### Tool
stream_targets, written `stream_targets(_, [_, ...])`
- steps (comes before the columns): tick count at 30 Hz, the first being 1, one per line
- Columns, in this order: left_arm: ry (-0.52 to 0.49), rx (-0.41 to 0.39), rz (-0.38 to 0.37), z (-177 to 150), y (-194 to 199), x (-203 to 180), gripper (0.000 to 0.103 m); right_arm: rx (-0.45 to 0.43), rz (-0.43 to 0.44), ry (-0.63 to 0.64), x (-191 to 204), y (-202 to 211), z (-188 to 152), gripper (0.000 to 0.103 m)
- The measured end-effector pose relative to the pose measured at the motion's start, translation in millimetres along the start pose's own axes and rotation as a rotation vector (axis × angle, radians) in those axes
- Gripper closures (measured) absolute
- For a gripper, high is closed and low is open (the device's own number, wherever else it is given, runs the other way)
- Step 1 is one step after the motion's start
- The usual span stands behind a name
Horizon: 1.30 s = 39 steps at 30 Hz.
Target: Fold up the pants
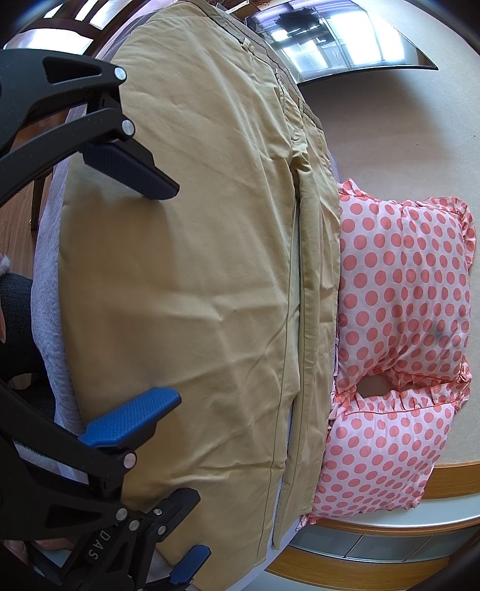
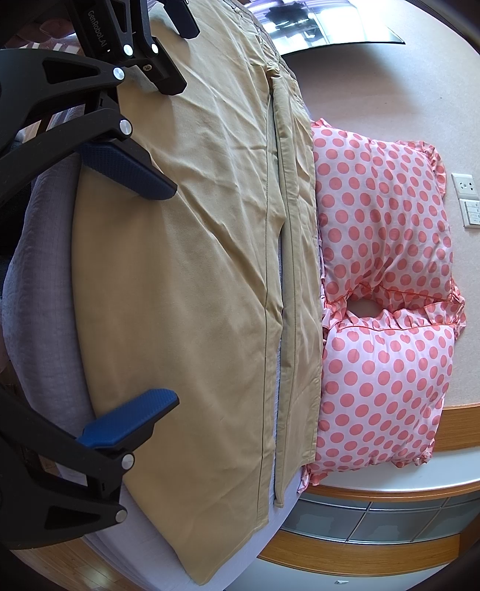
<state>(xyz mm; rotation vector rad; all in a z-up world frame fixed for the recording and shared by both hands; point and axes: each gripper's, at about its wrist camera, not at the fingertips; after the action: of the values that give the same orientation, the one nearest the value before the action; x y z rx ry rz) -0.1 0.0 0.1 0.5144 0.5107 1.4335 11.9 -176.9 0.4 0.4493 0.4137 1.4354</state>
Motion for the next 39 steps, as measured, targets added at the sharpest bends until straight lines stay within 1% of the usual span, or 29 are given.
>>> stream_targets(18, [-0.001,-0.001,0.0,0,0,0,0.002,0.0,0.003,0.001,0,7,5,0.001])
stream_targets(21, [-0.002,-0.002,-0.003,0,0,0,0.002,0.004,0.016,0.008,-2,7,5,0.001])
stream_targets(24, [-0.003,0.016,-0.022,3,1,1,0.002,0.035,0.041,0.018,-7,2,15,0.001])
stream_targets(25, [0.006,0.029,-0.038,7,3,2,0.002,0.037,0.032,0.009,-14,0,22,0.001])
stream_targets(27, [0.056,0.046,-0.078,13,6,12,0.002,-0.002,0.005,-0.022,-35,1,46,0.001])
stream_targets(29, [0.121,0.045,-0.11,25,6,26,0.002,-0.055,-0.052,-0.052,-59,3,78,0.001])
stream_targets(31, [0.165,0.032,-0.109,41,6,37,0.002,-0.062,-0.119,-0.084,-86,-7,111,0.001])
stream_targets(33, [0.167,0.006,-0.085,60,3,44,0.002,-0.035,-0.17,-0.126,-109,-31,141,0.001])
stream_targets(34, [0.156,-0.009,-0.062,69,0,46,0.002,-0.011,-0.193,-0.153,-121,-48,156,0.001])
stream_targets(36, [0.133,-0.031,-0.01,86,-7,48,0.002,0.059,-0.233,-0.212,-145,-87,179,0.001])
stream_targets(37, [0.122,-0.039,0.01,94,-11,49,0.002,0.107,-0.254,-0.254,-159,-111,188,0.001])
stream_targets(38, [0.111,-0.045,0.029,101,-16,50,0.002,0.154,-0.267,-0.301,-171,-134,197,0.003])
stream_targets(39, [0.105,-0.047,0.041,107,-21,50,0.002,0.191,-0.273,-0.345,-182,-154,203,0.011])
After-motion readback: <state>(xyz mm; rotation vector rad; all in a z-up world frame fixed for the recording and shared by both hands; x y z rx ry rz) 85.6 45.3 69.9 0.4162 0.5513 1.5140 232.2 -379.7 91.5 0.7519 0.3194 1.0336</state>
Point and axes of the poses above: each gripper's, at about its wrist camera, not at the fingertips, and y roughly against the way its jaws point, x to its left, z to its top, and after that the axes turned 4 degrees about -z, right-handed
